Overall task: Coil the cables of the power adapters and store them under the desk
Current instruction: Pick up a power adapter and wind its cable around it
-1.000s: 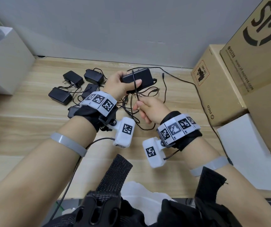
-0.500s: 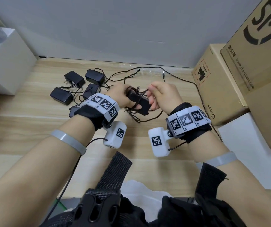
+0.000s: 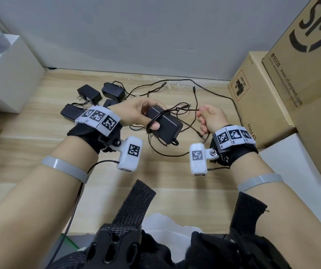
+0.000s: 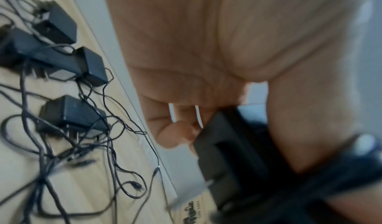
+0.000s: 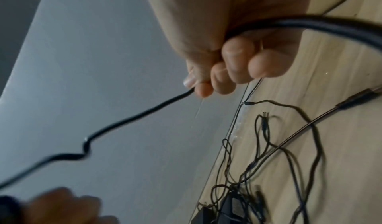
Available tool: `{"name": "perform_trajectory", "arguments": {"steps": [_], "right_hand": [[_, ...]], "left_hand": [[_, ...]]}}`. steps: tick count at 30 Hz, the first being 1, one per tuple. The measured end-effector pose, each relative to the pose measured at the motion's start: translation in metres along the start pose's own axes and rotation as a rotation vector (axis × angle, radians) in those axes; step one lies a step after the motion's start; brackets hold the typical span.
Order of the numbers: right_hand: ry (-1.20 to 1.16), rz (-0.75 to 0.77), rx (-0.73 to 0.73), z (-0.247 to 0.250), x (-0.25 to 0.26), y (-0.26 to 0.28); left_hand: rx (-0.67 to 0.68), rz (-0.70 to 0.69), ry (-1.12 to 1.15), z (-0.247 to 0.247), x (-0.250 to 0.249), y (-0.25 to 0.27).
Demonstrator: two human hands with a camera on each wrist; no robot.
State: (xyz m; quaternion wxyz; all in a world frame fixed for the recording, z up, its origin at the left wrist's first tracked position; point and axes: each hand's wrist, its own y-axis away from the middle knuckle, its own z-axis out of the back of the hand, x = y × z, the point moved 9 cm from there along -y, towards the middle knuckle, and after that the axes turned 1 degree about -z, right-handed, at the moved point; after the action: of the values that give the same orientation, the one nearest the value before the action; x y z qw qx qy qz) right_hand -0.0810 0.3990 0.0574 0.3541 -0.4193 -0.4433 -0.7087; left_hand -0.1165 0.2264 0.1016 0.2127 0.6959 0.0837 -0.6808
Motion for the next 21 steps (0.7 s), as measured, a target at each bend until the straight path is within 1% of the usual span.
{"name": "perform_trajectory", "arguments": {"steps": [3, 5, 7, 9, 11, 13, 15, 16, 18, 21], "right_hand": [[0.014, -0.03, 0.002, 0.001, -0.009, 0.001], [0.039, -0.066, 0.011, -0.006, -0.016, 0.002], [0.043, -0.135, 0.036, -0.017, -0.023, 0.004], [0.038, -0.23, 0.057, -0.03, -0.03, 0.007], [0.102, -0.26, 0.105, -0.044, -0.034, 0.012], [0.136, -0.235, 0.183, -0.06, -0.035, 0.019], [0.186, -0.151, 0.271, -0.075, -0.029, 0.029], [0.211, -0.109, 0.313, -0.082, -0.025, 0.034], [0.228, -0.075, 0.378, -0.091, -0.02, 0.043], [0.268, -0.026, 0.412, -0.095, -0.011, 0.051]], "left_hand": [[-0.01, -0.088, 0.154, -0.003, -0.007, 0.0], [-0.051, -0.132, 0.239, -0.003, -0.008, -0.006], [-0.111, -0.16, 0.329, 0.0, -0.006, -0.013], [-0.25, -0.156, 0.431, 0.009, -0.003, -0.017], [-0.443, -0.136, 0.559, 0.021, 0.005, -0.017], [-0.603, -0.12, 0.625, 0.029, 0.009, -0.014], [-0.698, -0.096, 0.615, 0.035, 0.012, -0.012], [-0.722, -0.085, 0.599, 0.036, 0.014, -0.012], [-0.75, -0.071, 0.552, 0.038, 0.015, -0.011], [-0.803, -0.045, 0.436, 0.046, 0.022, -0.008]]}}
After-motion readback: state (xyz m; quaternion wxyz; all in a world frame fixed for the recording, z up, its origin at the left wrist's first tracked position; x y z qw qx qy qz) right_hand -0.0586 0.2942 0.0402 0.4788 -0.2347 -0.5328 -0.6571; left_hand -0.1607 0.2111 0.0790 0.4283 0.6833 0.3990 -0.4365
